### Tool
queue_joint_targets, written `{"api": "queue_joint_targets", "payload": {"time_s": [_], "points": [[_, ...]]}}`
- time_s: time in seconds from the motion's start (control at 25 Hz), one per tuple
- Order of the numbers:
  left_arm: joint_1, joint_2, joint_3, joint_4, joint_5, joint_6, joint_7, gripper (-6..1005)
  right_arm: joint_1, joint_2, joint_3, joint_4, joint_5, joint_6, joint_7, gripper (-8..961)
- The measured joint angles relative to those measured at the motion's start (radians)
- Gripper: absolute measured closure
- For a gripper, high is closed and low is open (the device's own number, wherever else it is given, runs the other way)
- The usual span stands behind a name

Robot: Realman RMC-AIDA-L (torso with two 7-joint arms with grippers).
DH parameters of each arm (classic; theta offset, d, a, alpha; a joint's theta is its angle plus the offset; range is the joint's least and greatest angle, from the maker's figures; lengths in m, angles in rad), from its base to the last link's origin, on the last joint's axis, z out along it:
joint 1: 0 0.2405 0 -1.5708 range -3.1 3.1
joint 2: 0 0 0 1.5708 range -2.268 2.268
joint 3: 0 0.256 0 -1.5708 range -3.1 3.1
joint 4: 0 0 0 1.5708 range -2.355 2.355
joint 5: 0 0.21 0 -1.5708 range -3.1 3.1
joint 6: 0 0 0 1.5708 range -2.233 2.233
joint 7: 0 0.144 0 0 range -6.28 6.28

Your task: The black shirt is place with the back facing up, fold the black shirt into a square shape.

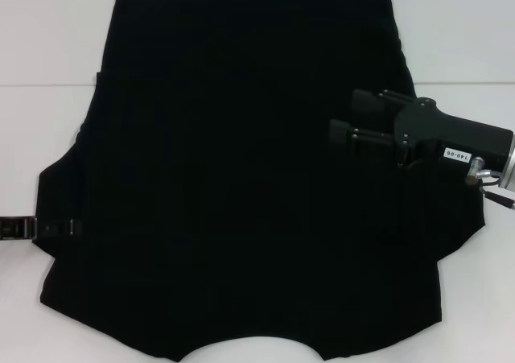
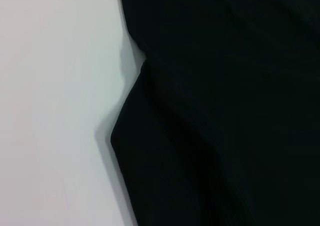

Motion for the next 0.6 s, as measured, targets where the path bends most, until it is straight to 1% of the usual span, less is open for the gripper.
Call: {"api": "queue_joint_targets", "payload": {"time_s": [0.6], "points": [[-0.008, 0.003, -0.007, 0.014, 0.001, -0.009, 0.004, 130, -0.002, -0.001, 0.002, 0.0, 0.01, 0.0, 0.0, 121]]}}
